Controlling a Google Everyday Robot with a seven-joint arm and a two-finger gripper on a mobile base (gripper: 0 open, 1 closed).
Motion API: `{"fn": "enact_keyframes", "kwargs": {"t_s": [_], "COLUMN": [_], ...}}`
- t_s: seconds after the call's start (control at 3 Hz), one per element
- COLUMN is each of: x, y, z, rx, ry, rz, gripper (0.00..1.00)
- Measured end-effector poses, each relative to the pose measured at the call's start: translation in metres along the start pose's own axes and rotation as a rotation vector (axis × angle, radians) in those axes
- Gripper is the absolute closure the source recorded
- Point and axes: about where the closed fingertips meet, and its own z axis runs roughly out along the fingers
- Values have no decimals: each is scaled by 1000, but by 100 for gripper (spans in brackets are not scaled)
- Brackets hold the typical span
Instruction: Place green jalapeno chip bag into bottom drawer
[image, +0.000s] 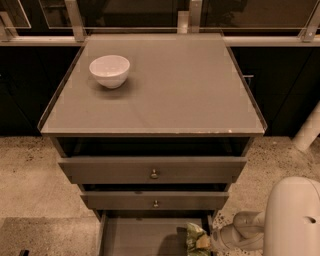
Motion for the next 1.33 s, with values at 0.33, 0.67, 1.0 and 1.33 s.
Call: {"fn": "enact_keyframes", "kwargs": {"t_s": [0.33, 0.67, 1.0, 1.33], "x": [0, 0, 0, 0], "y": [0, 0, 0, 0], "z": [0, 0, 0, 0], "rx": [0, 0, 0, 0], "ry": [0, 0, 0, 0], "rz": [0, 0, 0, 0], "gripper": [35, 11, 0, 0]}}
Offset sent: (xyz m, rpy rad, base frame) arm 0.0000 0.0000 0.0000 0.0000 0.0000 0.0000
